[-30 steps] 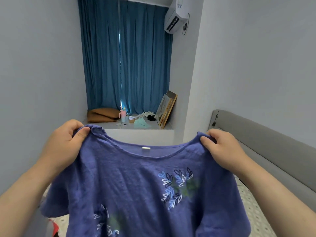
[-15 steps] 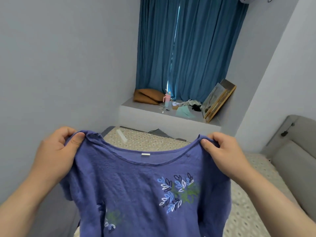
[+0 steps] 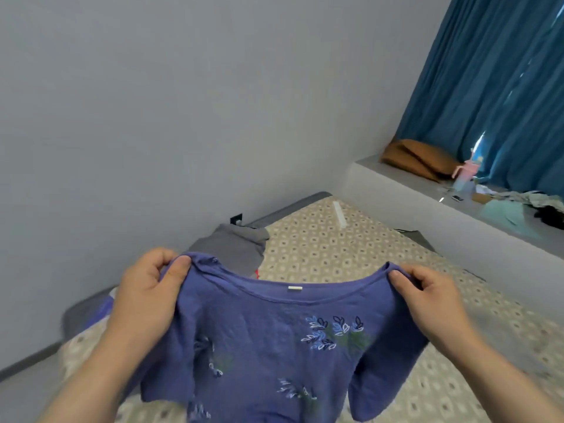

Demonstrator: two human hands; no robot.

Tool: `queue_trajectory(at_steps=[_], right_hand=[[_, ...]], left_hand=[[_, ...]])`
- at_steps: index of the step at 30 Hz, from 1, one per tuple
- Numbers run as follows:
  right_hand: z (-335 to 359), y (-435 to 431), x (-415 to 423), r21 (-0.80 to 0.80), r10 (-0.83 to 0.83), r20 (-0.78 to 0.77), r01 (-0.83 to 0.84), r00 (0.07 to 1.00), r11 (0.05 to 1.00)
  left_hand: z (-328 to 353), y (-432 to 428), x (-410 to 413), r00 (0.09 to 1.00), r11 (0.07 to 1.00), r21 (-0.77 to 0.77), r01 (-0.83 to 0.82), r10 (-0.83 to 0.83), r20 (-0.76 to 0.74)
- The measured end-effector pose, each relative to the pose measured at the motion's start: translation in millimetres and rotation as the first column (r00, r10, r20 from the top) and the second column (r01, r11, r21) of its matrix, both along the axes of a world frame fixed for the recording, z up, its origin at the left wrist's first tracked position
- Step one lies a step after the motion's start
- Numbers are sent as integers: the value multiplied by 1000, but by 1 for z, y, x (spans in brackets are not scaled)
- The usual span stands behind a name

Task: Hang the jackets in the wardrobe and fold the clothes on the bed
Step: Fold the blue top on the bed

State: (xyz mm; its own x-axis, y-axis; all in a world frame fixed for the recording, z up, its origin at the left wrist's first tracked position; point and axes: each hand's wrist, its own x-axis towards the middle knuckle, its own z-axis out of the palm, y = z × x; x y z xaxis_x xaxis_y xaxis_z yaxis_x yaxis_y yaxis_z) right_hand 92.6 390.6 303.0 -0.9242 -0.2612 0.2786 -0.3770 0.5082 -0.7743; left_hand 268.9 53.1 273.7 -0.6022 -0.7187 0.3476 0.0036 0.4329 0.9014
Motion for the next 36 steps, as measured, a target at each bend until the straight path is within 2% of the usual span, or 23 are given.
queue_trajectory(at_steps=[6,10,16,18,21,26,29,32,36], right_hand=[[-145,-29,-25,-41,154,52,-152,987,988],[-219,-42,-20,-104,228,71,-220,971,970],[-283,-44,-3,-157,355,62,-342,933,926],[-292,-42,6,-185,396,33,-384,917,904],[-290,-31,26,-243,454,-16,-444,891,863],[-248,27,61,-337,521,-121,-529,845,779],[-211,78,77,-374,558,-173,-578,812,725],[-165,123,88,-338,588,-248,-637,770,693],[-93,173,87,-284,558,-402,-678,726,678]], left_hand=[[-131,13,28,976,976,-40,-214,216,36],[-203,33,64,956,955,41,-293,293,15],[-256,79,132,948,940,145,-308,316,-38],[-263,97,152,931,927,123,-354,361,-41],[-260,131,180,890,890,72,-449,453,-52],[-230,216,228,809,811,-41,-584,577,-107],[-190,275,249,752,738,-148,-659,646,-129],[-138,322,260,704,664,-240,-708,691,-164],[-56,370,267,701,586,-409,-700,673,-234]])
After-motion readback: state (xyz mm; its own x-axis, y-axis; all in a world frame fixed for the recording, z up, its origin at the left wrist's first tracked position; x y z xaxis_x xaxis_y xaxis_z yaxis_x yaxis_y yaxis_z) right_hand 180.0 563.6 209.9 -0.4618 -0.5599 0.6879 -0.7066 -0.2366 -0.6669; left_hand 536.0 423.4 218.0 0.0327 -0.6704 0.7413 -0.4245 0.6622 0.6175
